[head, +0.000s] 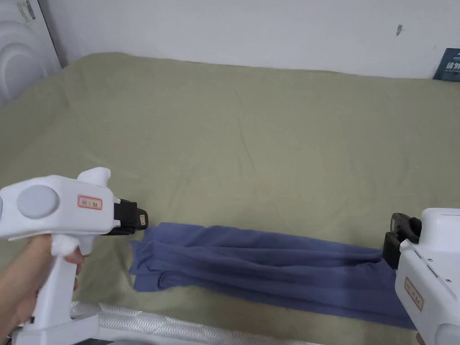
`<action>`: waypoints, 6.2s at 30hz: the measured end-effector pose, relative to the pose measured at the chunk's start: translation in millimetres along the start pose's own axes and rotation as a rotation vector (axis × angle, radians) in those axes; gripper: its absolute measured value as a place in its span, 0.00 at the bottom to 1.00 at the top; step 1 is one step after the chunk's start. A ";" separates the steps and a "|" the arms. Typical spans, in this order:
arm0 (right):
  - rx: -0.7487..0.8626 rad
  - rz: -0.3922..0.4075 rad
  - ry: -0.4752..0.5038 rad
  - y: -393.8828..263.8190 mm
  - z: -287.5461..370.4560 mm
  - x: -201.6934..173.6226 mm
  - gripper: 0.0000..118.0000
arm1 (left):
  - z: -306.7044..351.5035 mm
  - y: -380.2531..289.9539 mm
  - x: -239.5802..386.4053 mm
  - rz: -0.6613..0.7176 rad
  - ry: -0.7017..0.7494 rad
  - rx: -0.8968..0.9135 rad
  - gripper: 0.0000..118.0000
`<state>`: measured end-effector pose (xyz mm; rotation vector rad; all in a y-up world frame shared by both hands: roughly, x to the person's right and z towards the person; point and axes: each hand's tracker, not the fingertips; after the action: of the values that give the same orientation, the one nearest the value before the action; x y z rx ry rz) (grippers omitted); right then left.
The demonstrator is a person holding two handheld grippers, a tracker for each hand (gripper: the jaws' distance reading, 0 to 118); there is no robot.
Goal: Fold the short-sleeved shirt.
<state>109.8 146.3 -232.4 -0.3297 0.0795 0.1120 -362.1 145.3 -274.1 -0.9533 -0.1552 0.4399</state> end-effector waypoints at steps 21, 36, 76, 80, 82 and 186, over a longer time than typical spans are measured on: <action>-0.034 -0.004 0.043 3.3 -3.3 -29.0 0.00 | -58.7 -4.8 -59.9 0.285 -0.516 -0.241 0.94; -0.012 -0.016 0.068 14.4 12.2 -19.6 0.00 | -33.9 -4.8 -48.8 0.264 -0.341 -0.142 0.05; -0.026 -0.096 -0.035 -8.0 40.7 46.7 0.00 | -50.8 -18.1 165.4 -0.159 -0.238 -0.123 0.18; -0.024 -0.098 -0.021 -5.6 37.0 44.2 0.00 | -39.2 -17.1 138.2 -0.097 -0.254 -0.121 0.00; -0.027 -0.112 -0.010 -5.4 35.3 43.9 0.00 | -51.5 -23.6 137.0 -0.063 -0.247 -0.159 0.00; -0.084 -0.110 0.025 -3.9 13.2 45.1 0.00 | -73.4 -49.2 182.3 -0.030 -0.498 -0.194 0.00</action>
<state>155.7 151.4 -223.1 -0.4185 0.0818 0.0021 -160.0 143.8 -287.7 -1.0151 -0.6725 0.6380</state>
